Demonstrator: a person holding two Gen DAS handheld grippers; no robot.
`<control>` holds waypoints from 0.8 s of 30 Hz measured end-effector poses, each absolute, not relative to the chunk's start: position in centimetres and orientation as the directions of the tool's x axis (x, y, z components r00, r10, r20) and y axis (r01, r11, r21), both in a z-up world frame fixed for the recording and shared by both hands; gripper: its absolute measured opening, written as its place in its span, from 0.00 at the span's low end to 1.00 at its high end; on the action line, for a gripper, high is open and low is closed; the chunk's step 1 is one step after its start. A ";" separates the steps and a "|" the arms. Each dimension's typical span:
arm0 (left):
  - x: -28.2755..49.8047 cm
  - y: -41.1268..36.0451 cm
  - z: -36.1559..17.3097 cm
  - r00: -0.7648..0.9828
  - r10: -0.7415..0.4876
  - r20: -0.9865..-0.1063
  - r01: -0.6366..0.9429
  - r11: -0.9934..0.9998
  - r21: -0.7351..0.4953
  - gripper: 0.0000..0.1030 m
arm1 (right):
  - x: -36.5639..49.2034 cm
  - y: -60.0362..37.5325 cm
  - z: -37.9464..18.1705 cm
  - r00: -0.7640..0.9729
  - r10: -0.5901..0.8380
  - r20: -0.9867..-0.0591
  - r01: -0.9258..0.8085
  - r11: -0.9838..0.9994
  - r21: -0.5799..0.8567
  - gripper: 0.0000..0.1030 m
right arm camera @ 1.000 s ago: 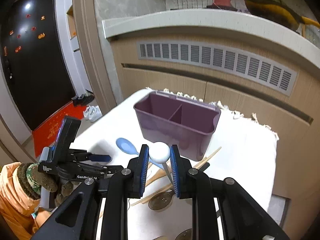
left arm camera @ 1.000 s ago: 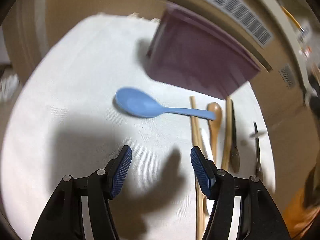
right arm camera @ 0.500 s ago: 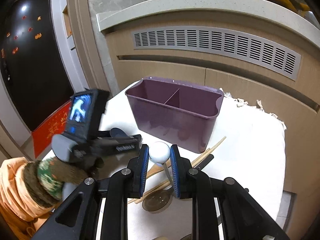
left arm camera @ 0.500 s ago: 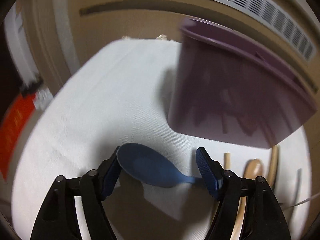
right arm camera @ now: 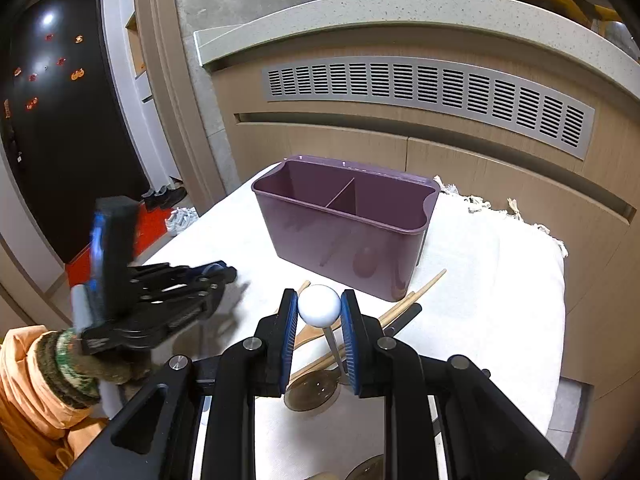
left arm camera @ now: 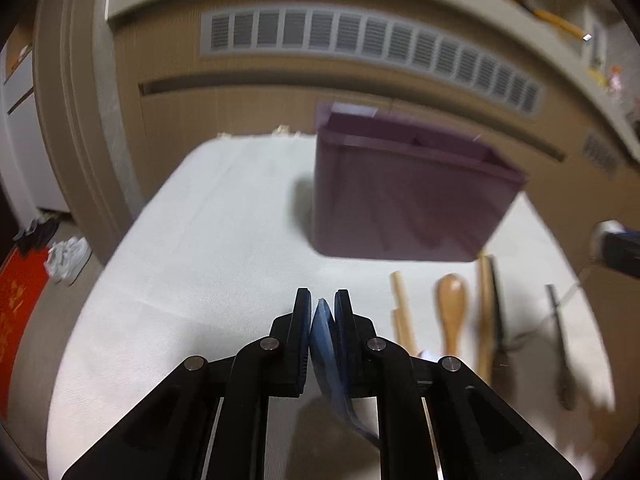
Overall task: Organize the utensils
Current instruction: 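Lift the blue spoon with left tool while right tool lifts the ball-tipped spoon, then lower both spoons into the purple caddy and open both grippers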
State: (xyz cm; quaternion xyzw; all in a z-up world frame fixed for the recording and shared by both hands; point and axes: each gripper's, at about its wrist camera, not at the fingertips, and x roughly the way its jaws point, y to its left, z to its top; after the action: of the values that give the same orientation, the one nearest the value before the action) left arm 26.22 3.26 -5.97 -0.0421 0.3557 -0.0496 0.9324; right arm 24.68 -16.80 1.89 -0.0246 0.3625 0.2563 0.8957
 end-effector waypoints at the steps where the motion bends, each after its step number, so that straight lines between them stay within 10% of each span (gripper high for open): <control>1: 25.7 3.4 -5.4 0.751 -0.128 -0.648 0.067 0.991 -0.117 0.11 | 24.5 -16.8 2.1 0.607 0.442 -0.661 -0.480 0.866 0.138 0.20; 18: 22.5 1.7 6.9 0.899 -0.209 -0.384 0.190 0.978 -0.087 0.11 | 23.0 -16.4 8.6 0.664 0.484 -0.570 -0.514 0.849 0.122 0.20; 24: 26.1 0.2 15.5 0.979 -0.147 -0.140 0.147 0.989 -0.006 0.11 | 26.0 -16.3 16.1 0.774 0.458 -0.437 -0.474 0.877 0.080 0.20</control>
State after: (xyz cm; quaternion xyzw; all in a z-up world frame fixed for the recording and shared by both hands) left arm 26.13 0.23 15.49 0.0022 0.0701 -0.0739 0.9948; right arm 25.95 -16.27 16.09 -0.0174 0.2273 0.2475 0.9417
